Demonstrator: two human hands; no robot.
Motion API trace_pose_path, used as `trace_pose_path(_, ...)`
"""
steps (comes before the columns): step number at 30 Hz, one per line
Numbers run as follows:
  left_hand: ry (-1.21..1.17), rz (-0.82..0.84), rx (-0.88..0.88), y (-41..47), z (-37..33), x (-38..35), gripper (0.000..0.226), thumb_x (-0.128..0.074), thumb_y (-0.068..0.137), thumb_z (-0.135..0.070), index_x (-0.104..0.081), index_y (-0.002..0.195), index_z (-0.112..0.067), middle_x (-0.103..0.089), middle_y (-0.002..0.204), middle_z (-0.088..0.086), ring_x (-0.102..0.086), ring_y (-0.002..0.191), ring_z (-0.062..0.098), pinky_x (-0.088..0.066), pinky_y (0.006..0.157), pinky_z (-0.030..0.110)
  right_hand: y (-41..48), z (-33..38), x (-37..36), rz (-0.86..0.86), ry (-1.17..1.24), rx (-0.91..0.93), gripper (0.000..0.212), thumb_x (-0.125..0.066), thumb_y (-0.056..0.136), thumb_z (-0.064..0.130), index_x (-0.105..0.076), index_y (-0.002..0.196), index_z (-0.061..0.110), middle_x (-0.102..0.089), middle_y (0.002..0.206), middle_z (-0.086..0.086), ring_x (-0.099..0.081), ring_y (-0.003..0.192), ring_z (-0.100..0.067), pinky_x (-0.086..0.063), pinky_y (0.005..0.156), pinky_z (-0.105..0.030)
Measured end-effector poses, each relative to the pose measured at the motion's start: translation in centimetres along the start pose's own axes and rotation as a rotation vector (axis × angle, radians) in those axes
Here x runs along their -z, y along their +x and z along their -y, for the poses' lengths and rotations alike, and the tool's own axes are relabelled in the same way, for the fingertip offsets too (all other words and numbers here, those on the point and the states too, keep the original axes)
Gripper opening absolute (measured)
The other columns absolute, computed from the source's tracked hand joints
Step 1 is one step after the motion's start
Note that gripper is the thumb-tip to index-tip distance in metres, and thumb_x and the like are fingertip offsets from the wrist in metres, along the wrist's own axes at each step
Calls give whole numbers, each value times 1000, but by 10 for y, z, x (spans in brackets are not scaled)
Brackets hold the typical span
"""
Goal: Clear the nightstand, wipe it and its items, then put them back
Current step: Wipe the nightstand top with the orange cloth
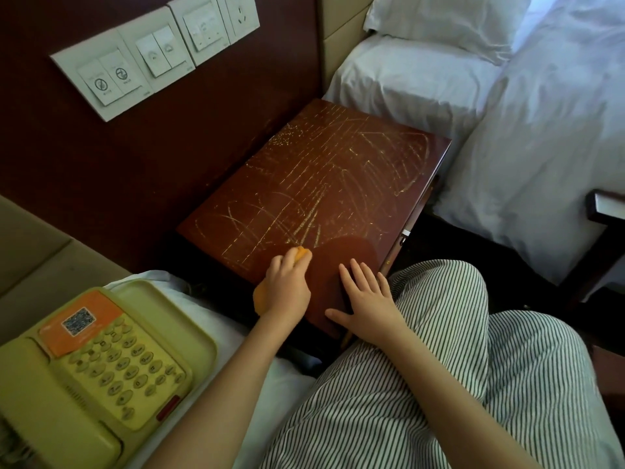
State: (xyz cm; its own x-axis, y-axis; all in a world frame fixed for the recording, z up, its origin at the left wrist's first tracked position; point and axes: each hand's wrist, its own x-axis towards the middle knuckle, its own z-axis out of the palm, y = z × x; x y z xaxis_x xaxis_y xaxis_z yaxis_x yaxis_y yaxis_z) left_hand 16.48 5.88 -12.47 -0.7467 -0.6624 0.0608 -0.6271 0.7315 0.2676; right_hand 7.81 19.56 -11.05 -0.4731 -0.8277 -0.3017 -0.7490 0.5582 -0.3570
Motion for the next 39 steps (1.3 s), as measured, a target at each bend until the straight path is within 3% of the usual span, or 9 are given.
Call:
trace_pose_path(3,-71,69,-205,-20,4,-1,47,-40,94,-6,-46,136,-24,-41,142,-2,-40,121,22,-41,97,34,-1,-1,0,-3,6,0,84,-40,92,59,8,151,23,14,158,-3,15,144,-19,11,115,-39)
trace_pose_path(5,-107,78,-249,-34,16,1,47,-42,92,-3,-49,134,-23,-45,139,-1,-42,119,23,-43,96,36,-1,-1,1,-2,16,-2,83,-40,92,59,7,151,23,14,158,-3,15,144,-19,10,115,-39)
trace_pose_path(10,-75,11,11,-13,45,11,49,-41,94,-2,-43,139,-21,-41,142,0,-38,119,22,-40,97,32,-2,1,4,-5,34,3,80,-39,94,56,5,151,23,13,158,-3,16,144,-20,11,115,-40)
trace_pose_path(15,14,72,191,24,16,15,52,-36,95,-9,-31,143,-29,-24,150,-6,-28,128,19,-39,95,33,1,5,5,-24,21,14,79,-40,94,56,4,151,23,12,158,-2,16,144,-21,12,114,-40)
trace_pose_path(22,-12,97,-160,-13,-19,-3,50,-38,95,-11,-33,143,-25,-30,149,-3,-30,128,20,-33,103,31,0,4,3,-17,-6,-10,87,-44,91,57,5,151,18,12,158,-3,15,144,-21,12,114,-40)
trace_pose_path(25,21,103,-289,-36,2,-1,46,-35,92,-13,-46,136,-22,-44,140,1,-45,116,23,-46,93,36,-1,0,4,26,-31,-12,95,-52,87,58,6,151,19,15,158,-4,18,144,-22,14,113,-42)
trace_pose_path(27,69,62,-256,-38,20,-1,48,-30,86,-15,-55,128,-19,-54,129,4,-55,101,26,-54,77,39,-2,-2,4,43,-50,-5,98,-54,85,59,7,151,19,16,157,-5,19,143,-23,15,112,-43)
trace_pose_path(33,66,23,141,18,30,12,53,-39,92,-6,-35,142,-24,-29,148,-1,-33,124,22,-40,93,31,-1,1,5,24,-24,0,94,-48,87,61,6,151,18,16,157,-5,19,143,-22,14,113,-42)
trace_pose_path(39,55,8,-4,14,-7,-1,50,-37,93,-7,-37,141,-22,-32,146,0,-35,122,23,-32,99,33,1,4,4,1,-48,-11,95,-49,86,61,3,151,16,11,158,-5,14,144,-23,10,114,-43)
